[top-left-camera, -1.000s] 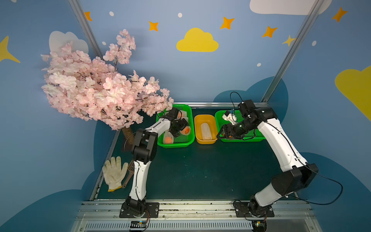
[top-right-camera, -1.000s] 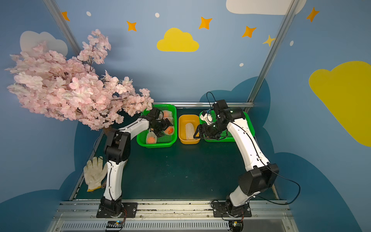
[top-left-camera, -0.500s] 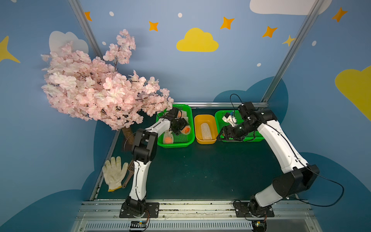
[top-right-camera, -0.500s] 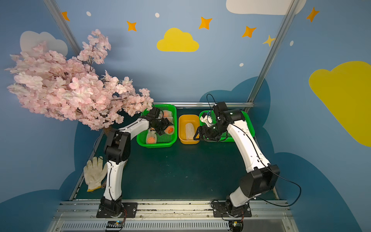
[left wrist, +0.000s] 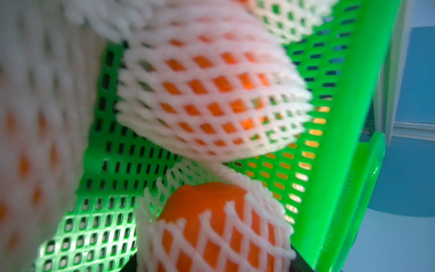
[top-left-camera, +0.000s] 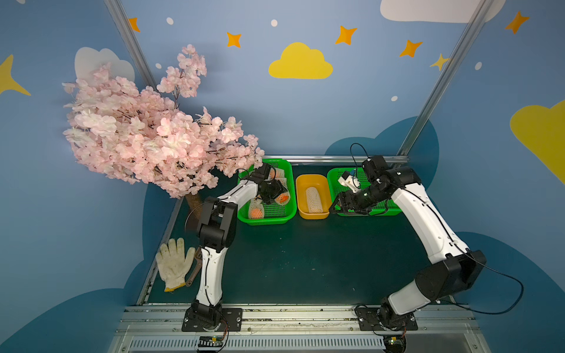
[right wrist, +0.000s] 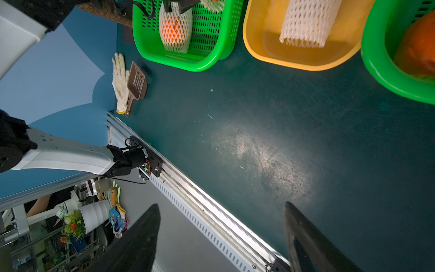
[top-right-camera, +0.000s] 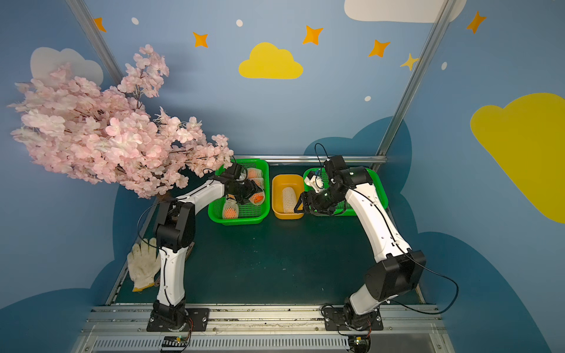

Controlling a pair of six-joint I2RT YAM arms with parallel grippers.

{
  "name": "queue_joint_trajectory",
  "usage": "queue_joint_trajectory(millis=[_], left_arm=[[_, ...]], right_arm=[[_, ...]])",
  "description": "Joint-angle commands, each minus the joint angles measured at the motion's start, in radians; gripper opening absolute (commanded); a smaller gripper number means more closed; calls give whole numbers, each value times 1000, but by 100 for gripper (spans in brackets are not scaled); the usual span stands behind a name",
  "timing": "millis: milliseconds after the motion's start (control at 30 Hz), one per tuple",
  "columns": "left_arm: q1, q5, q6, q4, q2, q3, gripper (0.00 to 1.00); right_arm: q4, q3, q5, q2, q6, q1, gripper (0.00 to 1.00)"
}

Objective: Remove foam nets from oranges
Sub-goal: Pick up the orange from the basket, then place the orange at the center of the board.

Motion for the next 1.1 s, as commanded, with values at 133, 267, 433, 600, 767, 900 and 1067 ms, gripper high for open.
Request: queue_joint_trajectory(millis=[133, 267, 433, 600, 767, 900, 1067], left_arm=[[-51, -64, 222, -73, -219, -41, 63], [-114, -126, 309, -111, -334, -105, 63], [-240, -177, 349, -134, -489, -258, 63], [-410, -216, 307, -140, -608, -444, 64], [-510, -201, 229, -65, -617, -598, 64], [-546, -172, 175, 2, -554, -649, 64], [-556, -144, 149, 27, -479, -651, 64]], right_arm=[[54, -33, -27, -43, 42, -29, 80], [101, -61, -79, -58, 86, -55, 81], [145, -116, -133, -80, 128, -91, 81], [156, -178, -141, -100, 135, -102, 81], [167, -261, -151, -116, 132, -89, 81], [189, -335, -153, -123, 137, -70, 81], [240, -425, -176, -104, 168, -50, 80]])
